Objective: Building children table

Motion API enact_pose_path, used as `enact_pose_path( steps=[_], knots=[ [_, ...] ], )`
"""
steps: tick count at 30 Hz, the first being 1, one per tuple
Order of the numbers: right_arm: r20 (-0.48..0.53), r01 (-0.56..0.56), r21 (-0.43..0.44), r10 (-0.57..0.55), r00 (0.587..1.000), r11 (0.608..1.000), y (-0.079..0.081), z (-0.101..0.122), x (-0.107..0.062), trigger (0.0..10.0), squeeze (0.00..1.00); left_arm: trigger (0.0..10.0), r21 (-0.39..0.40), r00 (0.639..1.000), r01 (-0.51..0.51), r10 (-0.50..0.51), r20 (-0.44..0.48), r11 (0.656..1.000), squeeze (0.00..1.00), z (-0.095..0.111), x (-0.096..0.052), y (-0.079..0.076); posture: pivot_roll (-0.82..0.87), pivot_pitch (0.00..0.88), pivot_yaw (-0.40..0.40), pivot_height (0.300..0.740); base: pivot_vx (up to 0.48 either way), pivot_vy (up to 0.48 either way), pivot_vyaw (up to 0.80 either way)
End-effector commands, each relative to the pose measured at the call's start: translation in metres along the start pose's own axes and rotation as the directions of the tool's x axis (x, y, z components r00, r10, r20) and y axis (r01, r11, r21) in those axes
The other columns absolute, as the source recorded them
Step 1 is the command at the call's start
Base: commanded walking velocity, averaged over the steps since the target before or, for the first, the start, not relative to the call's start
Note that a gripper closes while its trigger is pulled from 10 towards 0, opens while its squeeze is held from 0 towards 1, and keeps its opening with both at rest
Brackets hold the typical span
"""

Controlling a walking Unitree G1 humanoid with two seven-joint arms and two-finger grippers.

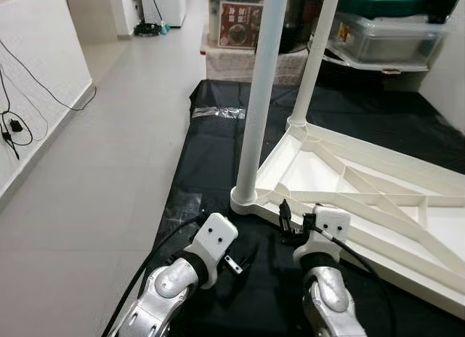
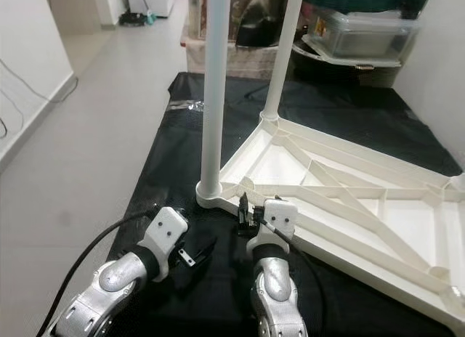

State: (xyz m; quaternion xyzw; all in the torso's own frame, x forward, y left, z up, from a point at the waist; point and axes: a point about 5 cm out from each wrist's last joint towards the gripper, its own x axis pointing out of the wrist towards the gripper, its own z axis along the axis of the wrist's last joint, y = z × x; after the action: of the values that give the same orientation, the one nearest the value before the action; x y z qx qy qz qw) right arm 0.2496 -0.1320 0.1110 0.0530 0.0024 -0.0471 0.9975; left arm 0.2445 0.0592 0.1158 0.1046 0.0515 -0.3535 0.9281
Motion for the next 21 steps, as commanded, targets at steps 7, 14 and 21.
enact_pose_path(
  steps=[7, 14, 21],
  knots=[
    [-0.007, 0.043, -0.010, -0.043, 0.999, 0.999, -0.003, 0.001, -0.003, 10.0, 0.00, 10.0, -0.006, 1.000, 0.018, -0.018, -0.021, 1.000, 0.00, -0.003, 0.005, -0.004, 0.12, 0.000, -0.026, 0.740, 0.000, 0.000, 0.00],
    [0.006, 0.005, -0.004, -0.005, 1.000, 1.000, 0.000, 0.005, -0.002, 10.0, 0.00, 10.0, -0.009, 1.000, 0.026, -0.026, -0.015, 1.000, 0.00, -0.004, 0.005, -0.005, 0.13, 0.000, -0.034, 0.740, 0.000, 0.000, 0.00],
    [-0.010, 0.001, -0.013, -0.001, 1.000, 1.000, -0.006, 0.007, 0.009, 10.0, 0.00, 10.0, -0.021, 1.000, 0.025, -0.025, -0.016, 0.999, 0.00, -0.005, 0.005, -0.006, 0.14, 0.000, -0.047, 0.740, 0.000, 0.000, 0.00]
  ],
)
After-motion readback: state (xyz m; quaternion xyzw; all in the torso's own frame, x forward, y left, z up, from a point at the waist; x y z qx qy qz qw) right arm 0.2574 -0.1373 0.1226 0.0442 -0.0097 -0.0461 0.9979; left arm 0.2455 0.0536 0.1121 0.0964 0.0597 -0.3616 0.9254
